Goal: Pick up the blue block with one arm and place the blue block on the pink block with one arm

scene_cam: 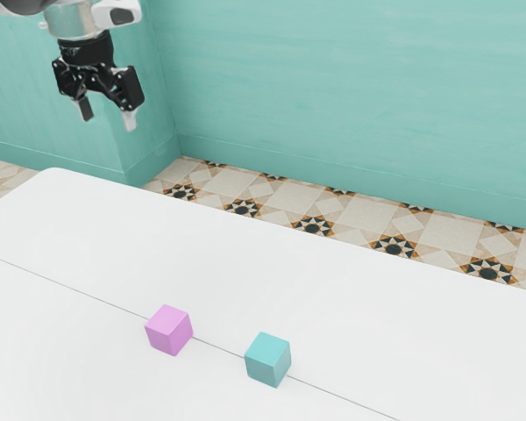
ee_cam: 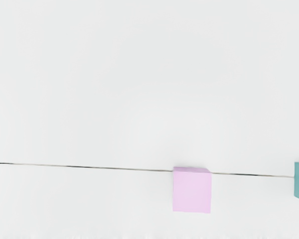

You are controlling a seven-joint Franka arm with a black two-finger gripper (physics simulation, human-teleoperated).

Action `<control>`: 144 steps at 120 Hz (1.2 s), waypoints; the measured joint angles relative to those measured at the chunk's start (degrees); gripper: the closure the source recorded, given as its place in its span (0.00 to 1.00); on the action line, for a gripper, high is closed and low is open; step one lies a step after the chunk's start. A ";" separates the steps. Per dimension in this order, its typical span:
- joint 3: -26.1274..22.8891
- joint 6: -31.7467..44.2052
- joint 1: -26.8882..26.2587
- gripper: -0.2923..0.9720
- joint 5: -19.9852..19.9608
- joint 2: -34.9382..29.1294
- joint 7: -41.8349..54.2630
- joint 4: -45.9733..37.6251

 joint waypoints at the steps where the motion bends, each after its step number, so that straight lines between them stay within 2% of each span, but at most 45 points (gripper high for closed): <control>1: -0.06 -0.13 0.16 0.23 0.06 -0.04 -0.02 0.01; 24: -0.40 -2.16 0.72 0.23 0.86 -0.28 -0.34 0.62; 34: -0.74 -5.75 0.58 0.23 0.43 -0.19 -0.48 13.51; 39: -1.12 -7.94 0.05 0.23 -0.58 0.24 -0.56 17.38; 54: -1.85 -11.23 -5.96 0.23 -2.39 4.72 -1.35 21.06; 72: -2.10 -11.86 -13.26 0.23 -3.02 5.84 -2.68 21.35; 80: -3.68 -10.97 -14.91 0.23 -3.24 6.89 -3.13 20.74; 82: -4.17 -10.35 -15.03 0.23 -3.28 6.70 -3.22 19.45; 89: -5.95 -5.61 -14.40 0.23 -3.36 2.80 -3.58 7.08; 99: -9.12 2.06 -10.37 0.23 -3.44 -0.98 -4.10 -9.60; 108: -11.62 8.20 -7.44 0.23 -3.73 -1.80 -4.53 -19.30; 126: -15.52 19.13 -7.47 0.23 -4.45 -1.86 -5.21 -28.15; 144: -17.38 28.46 -7.64 0.23 -7.82 -0.35 -5.83 -34.11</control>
